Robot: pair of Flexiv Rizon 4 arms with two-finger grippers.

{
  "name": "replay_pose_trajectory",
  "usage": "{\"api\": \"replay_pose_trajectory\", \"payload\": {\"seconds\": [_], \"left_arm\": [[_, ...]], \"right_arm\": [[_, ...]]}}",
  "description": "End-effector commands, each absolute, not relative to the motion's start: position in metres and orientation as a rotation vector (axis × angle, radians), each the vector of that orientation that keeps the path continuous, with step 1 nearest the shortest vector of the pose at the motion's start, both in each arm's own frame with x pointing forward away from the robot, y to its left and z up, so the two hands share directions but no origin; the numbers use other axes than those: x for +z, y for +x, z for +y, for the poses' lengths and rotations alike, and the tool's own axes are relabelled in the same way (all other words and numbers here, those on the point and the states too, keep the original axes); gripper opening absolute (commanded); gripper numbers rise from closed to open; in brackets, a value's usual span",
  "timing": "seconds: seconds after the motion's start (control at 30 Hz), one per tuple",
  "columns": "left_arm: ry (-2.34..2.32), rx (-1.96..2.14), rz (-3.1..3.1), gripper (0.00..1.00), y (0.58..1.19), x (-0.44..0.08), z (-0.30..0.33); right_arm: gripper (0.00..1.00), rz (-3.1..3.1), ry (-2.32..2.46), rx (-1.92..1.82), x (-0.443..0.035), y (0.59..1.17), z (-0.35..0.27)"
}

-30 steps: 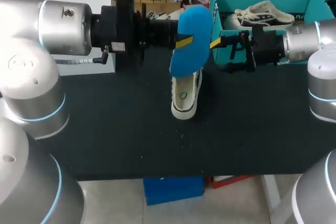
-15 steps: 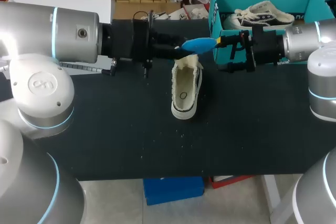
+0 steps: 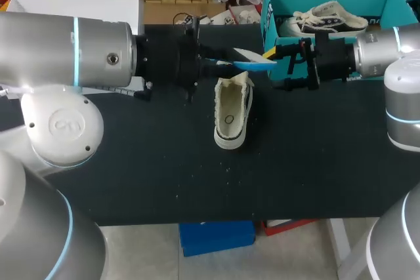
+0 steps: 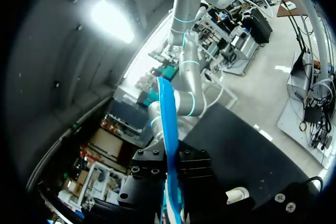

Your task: Take the shoe out of the shoebox, open the shoe tongue, remove and reinsert the insole, then place the shoe into the shoebox

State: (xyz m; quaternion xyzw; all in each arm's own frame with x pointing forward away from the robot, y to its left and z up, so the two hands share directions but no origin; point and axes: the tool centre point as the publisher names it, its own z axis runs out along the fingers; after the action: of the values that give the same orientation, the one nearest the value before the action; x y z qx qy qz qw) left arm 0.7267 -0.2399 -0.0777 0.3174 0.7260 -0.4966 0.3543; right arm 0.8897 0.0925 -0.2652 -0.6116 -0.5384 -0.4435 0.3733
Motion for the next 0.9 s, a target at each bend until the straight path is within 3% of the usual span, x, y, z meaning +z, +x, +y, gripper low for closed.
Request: {"api": "replay_pose_trajectory", "payload": {"seconds": [0.03, 0.6, 0.9], "left_arm": [[0.883, -1.282, 1.759, 0.00, 0.714, -0.100, -0.236], [1.130, -1.228, 1.520, 0.00, 0.709, -0.158, -0.225], [1.130, -1.228, 1.520, 0.00, 0.709, -0.158, -0.225]], "right_arm": [[1.00, -1.378, -1.568, -1.138, -0.266, 0.890, 0.094], [1.00, -1.378, -1.568, -1.138, -0.266, 0.890, 0.094], [1.00, -1.378, -1.568, -1.138, -0.266, 0.890, 0.094]]}}
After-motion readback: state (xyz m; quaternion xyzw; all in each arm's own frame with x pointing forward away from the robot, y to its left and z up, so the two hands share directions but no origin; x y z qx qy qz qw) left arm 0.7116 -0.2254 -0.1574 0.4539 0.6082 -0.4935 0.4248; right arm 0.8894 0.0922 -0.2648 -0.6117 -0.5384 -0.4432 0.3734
